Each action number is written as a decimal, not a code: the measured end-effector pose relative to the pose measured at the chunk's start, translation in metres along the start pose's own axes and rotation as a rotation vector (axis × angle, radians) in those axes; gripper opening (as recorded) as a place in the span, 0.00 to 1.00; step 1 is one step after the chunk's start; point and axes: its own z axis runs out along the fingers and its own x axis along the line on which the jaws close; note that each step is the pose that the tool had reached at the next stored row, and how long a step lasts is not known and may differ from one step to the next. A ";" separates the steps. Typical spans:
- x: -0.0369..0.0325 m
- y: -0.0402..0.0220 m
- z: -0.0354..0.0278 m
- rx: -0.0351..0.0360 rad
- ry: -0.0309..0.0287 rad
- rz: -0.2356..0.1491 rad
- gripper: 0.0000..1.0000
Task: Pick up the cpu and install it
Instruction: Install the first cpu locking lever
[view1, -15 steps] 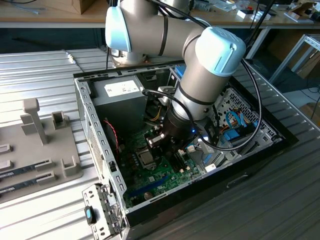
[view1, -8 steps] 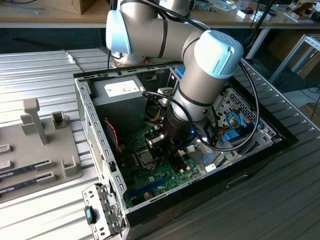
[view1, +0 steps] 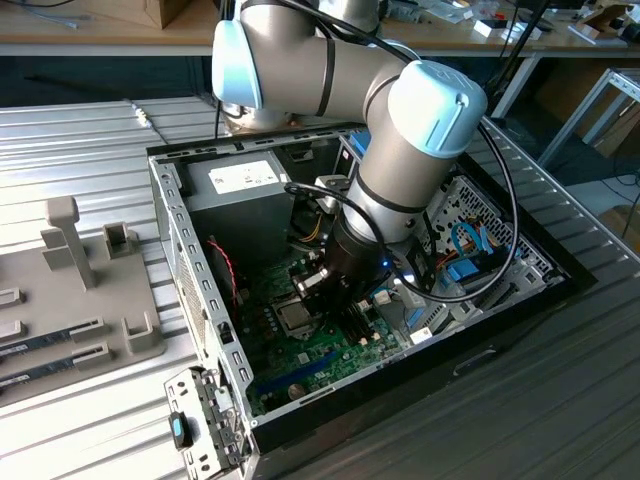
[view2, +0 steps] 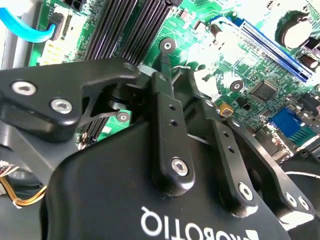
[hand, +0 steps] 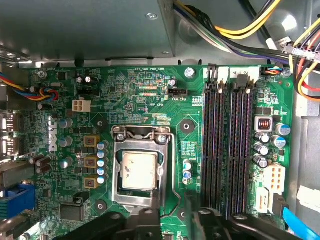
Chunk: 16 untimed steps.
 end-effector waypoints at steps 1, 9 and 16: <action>0.0000 0.0000 0.0000 0.0000 0.0000 0.000 0.27; -0.0001 0.0000 -0.0001 0.0002 0.0001 0.000 0.18; 0.0006 -0.0002 -0.0053 -0.0001 0.0001 0.000 0.18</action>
